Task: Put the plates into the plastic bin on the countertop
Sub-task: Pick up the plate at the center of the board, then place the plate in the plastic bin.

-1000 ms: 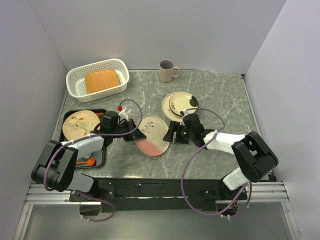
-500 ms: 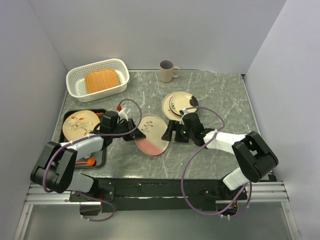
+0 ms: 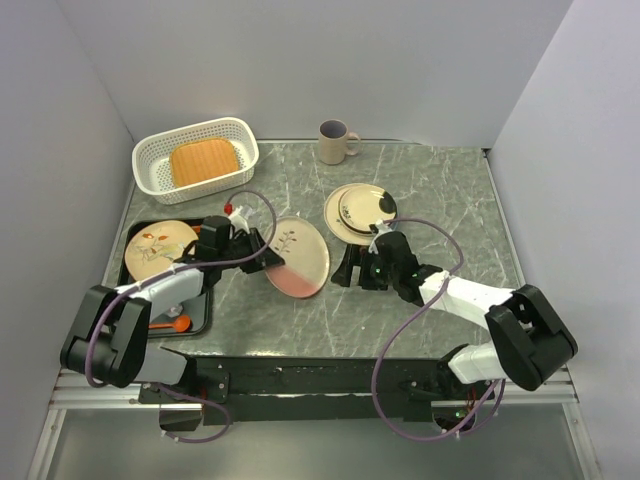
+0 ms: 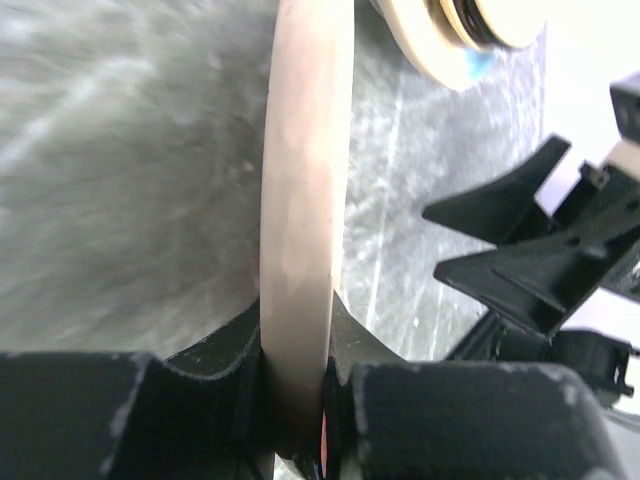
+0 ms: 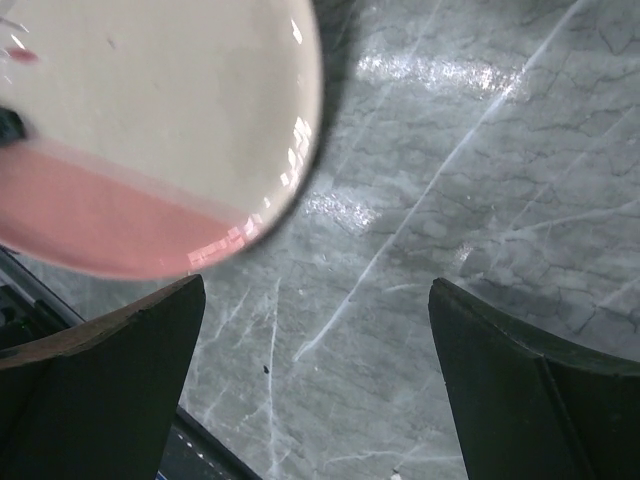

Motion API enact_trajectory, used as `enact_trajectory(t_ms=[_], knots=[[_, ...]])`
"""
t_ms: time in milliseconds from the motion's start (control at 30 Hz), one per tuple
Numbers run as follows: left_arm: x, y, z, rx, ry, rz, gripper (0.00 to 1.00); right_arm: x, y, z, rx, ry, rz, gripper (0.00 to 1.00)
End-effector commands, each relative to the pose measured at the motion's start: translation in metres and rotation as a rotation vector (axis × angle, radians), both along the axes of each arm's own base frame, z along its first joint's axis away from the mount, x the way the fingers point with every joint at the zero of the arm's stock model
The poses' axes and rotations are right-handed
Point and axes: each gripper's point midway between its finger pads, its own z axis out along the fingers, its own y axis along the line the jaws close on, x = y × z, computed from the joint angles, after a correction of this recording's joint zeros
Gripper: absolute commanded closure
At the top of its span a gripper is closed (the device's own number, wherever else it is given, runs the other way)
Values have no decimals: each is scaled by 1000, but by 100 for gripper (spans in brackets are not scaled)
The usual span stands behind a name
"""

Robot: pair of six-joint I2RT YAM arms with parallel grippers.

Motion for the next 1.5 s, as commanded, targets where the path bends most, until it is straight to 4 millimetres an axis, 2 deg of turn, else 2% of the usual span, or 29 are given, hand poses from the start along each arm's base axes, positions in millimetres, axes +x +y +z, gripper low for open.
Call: enact_trajectory(t_ms=[0, 200, 300, 400, 567, 833, 933, 1033, 1233, 1467], knots=[[29, 16, 55, -36, -179, 72, 99, 8, 7, 12, 5, -43, 22, 0], [30, 44, 88, -60, -231, 163, 99, 15, 23, 11, 26, -36, 75, 0], [33, 63, 100, -58, -248, 232, 99, 15, 31, 6, 37, -13, 101, 0], [34, 80, 121, -68, -297, 291, 99, 12, 37, 2, 53, -4, 113, 0], [39, 97, 144, -88, -343, 338, 99, 4, 32, -3, 47, 7, 101, 0], [62, 109, 154, -62, -366, 377, 99, -9, 9, -2, 31, -26, 21, 0], [71, 120, 159, -83, -377, 397, 99, -15, 1, -6, 27, -22, -5, 0], [75, 121, 160, -121, -369, 385, 99, -19, -4, -7, 27, -19, -22, 0], [76, 126, 158, -131, -361, 399, 99, -15, 0, -1, 25, -36, -3, 0], [76, 142, 169, -117, -369, 441, 99, -5, 19, -4, 48, -16, 52, 0]])
